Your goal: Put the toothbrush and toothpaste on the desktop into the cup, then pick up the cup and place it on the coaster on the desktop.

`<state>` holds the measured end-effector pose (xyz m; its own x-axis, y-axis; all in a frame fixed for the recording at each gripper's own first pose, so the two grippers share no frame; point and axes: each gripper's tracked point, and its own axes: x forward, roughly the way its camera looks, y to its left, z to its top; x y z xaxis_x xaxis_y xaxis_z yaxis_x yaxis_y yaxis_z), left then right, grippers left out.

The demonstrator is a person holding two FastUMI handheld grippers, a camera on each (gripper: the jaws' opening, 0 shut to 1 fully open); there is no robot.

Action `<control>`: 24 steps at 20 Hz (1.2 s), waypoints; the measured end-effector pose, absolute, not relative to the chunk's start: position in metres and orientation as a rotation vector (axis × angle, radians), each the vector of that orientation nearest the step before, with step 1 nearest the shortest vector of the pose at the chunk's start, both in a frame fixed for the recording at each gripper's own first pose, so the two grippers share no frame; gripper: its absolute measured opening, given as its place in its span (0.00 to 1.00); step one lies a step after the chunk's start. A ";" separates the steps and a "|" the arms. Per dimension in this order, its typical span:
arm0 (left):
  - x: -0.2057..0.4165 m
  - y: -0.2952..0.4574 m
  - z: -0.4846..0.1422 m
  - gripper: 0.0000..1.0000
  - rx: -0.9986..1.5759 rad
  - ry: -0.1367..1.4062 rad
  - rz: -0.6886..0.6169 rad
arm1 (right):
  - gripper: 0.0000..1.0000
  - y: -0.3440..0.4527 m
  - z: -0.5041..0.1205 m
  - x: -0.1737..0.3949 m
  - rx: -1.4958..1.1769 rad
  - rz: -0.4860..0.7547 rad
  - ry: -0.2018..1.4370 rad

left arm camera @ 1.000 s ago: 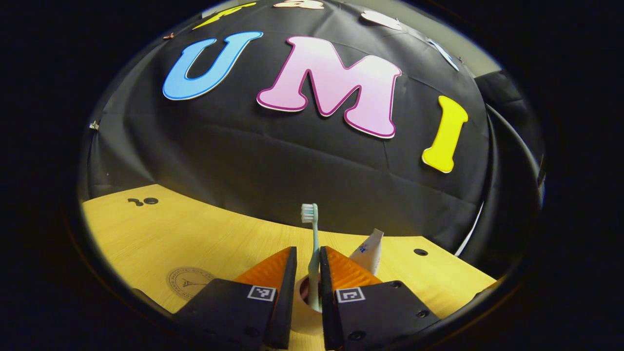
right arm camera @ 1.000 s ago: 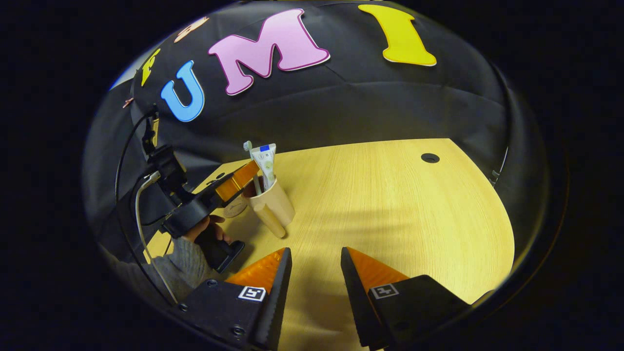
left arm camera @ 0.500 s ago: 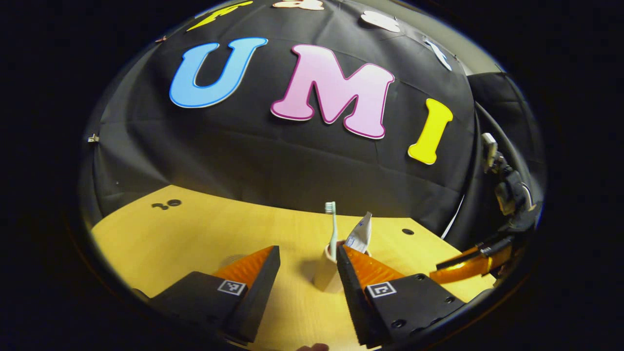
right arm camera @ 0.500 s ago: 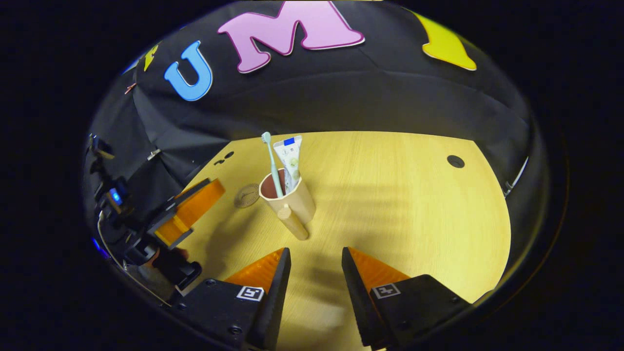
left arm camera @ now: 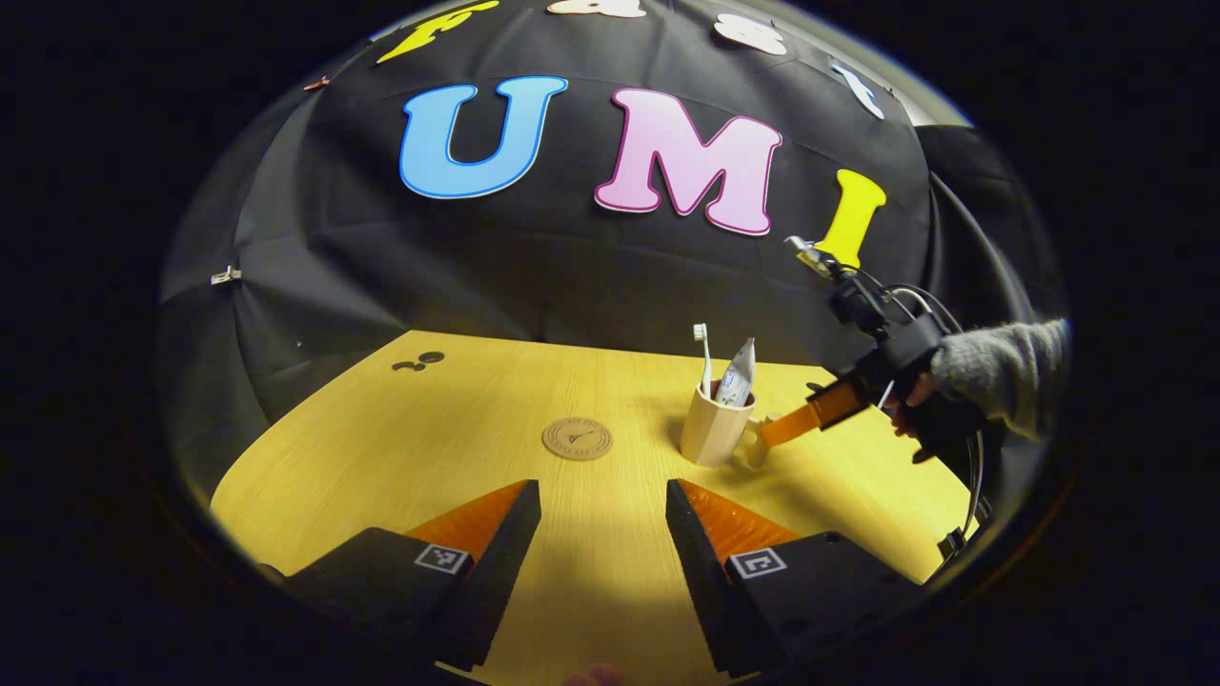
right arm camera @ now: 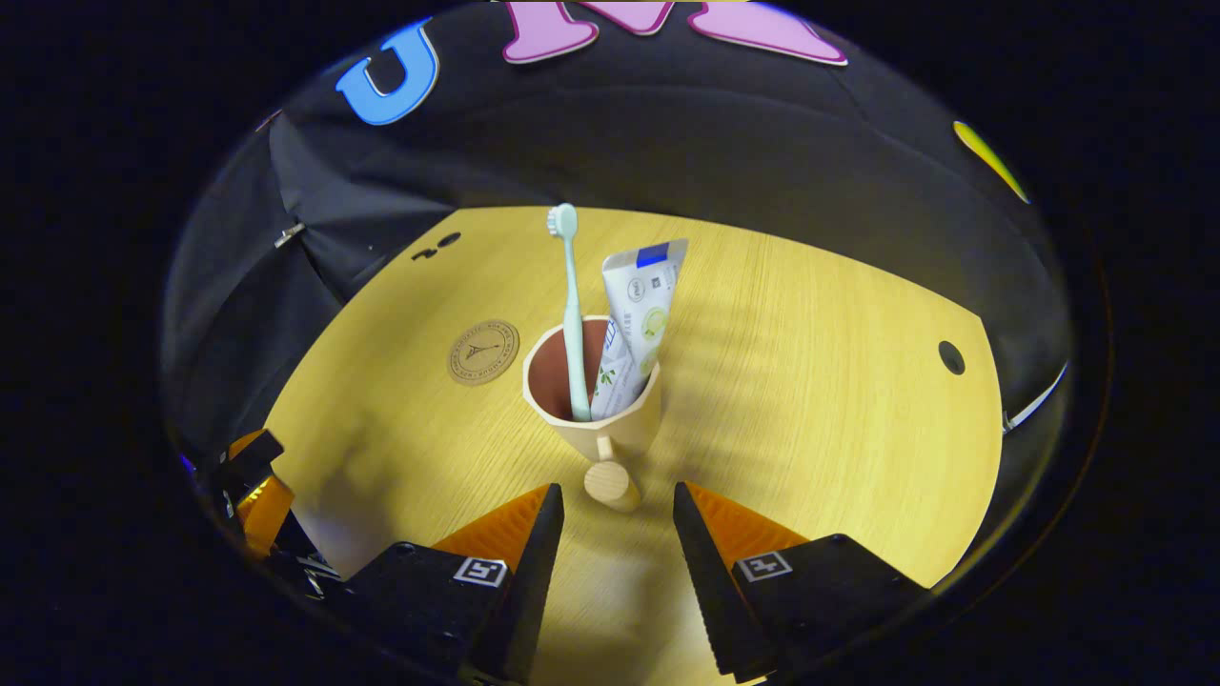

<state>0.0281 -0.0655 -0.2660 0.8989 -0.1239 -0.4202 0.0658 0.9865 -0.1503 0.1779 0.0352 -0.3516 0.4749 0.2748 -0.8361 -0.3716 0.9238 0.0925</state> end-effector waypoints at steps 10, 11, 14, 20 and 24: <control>0.005 -0.051 -0.288 0.84 -0.208 0.509 -0.018 | 0.71 0.053 -0.400 0.200 -0.256 0.409 1.128; 0.007 -0.048 -0.287 0.84 -0.209 0.508 -0.019 | 0.66 0.053 -0.400 0.201 -0.274 0.414 1.137; 0.011 -0.040 -0.285 0.84 -0.219 0.502 -0.016 | 0.48 0.050 -0.408 0.196 -0.314 0.420 1.205; 0.008 -0.019 -0.291 0.84 -0.255 0.519 0.018 | 0.29 0.053 -0.407 0.199 -0.328 0.430 1.165; 0.001 -0.006 -0.290 0.84 -0.247 0.523 0.024 | 0.31 0.079 -0.389 0.200 -0.312 0.458 1.103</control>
